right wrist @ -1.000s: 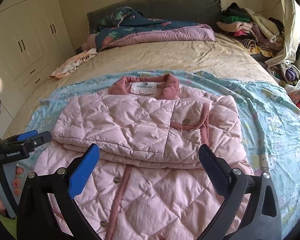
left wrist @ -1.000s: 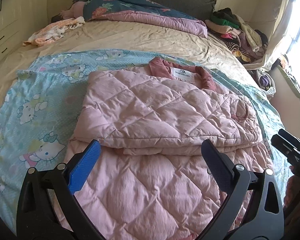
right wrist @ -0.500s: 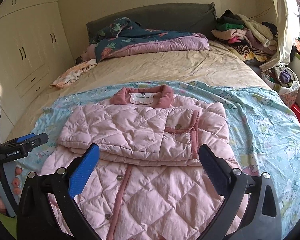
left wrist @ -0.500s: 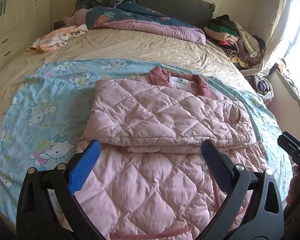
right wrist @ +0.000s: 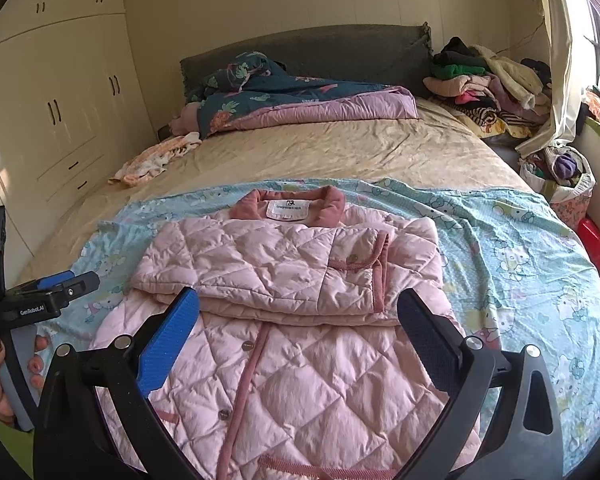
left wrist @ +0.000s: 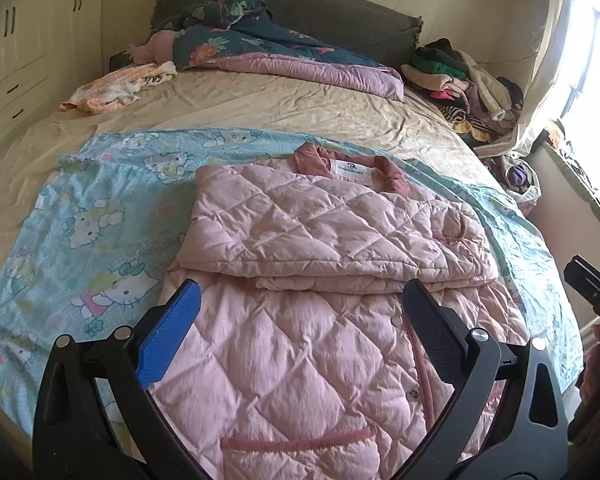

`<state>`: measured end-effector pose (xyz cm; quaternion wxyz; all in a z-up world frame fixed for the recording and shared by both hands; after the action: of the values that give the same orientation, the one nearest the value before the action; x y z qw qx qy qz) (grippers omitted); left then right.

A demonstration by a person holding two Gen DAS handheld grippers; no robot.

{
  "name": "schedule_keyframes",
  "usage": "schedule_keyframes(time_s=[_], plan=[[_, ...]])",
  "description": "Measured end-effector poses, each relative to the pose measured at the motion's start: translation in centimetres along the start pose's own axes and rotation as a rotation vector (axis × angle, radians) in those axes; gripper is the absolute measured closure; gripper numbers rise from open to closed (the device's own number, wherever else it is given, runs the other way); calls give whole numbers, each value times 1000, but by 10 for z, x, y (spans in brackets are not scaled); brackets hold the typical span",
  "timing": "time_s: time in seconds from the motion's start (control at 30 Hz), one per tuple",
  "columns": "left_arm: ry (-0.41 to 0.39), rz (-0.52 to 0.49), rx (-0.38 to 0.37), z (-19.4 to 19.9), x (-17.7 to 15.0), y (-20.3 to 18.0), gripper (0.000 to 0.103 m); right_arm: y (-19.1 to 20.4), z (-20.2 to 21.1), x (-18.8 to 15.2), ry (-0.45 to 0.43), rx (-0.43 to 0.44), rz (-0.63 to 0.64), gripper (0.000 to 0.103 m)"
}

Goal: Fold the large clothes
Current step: 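Raise both grippers off the jacket and move them toward its hem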

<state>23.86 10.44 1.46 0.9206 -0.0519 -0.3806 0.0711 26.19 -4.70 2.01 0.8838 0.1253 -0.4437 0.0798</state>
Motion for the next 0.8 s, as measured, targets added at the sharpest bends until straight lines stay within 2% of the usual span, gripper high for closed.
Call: schedule_keyframes(time_s=[0.4, 0.8], plan=[[-13, -16, 19, 19, -27, 2, 8, 1, 27, -15, -32, 5, 17, 4], [-21, -30, 34, 28, -51, 1, 8, -3, 44, -37, -28, 2, 30, 4]])
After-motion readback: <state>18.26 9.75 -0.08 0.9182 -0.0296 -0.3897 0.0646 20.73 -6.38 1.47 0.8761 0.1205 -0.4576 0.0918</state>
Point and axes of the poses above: each gripper's, at about its wrist camera, not at the fingertips, and z roughly against the way its jaws point, y to its left, x to its top, the point moved 5 cm from there along -z, roughly the way its jaws point, and after that the axes turned 2 degrees about x, right-handed, at the moved point
